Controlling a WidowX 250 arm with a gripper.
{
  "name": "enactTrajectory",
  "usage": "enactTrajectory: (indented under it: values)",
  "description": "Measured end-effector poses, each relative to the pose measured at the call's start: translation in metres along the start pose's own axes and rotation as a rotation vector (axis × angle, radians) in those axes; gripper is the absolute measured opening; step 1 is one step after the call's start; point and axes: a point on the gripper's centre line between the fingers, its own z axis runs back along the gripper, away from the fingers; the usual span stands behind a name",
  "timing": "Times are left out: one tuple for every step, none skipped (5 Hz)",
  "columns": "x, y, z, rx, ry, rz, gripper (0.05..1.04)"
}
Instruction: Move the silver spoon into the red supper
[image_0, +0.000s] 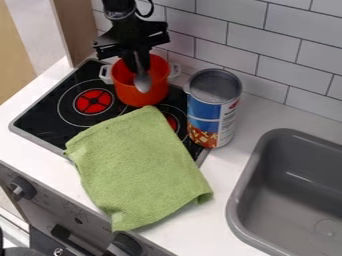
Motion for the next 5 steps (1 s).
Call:
enactTrajectory:
  values:
    - [-0.004,0.002,0.000,0.007,0.025,-0.001,0.371]
    - [-0.001,0.002,0.003,-0.001,0.041,0.002,0.656]
    - [0.008,0.000,0.011,-0.021,0.050,0.018,0.933]
    - [0.006,0.002,0.016,-0.025,0.101,0.031,1.007]
    - [0.003,0.006,0.017,-0.030,0.135,0.017,1.001]
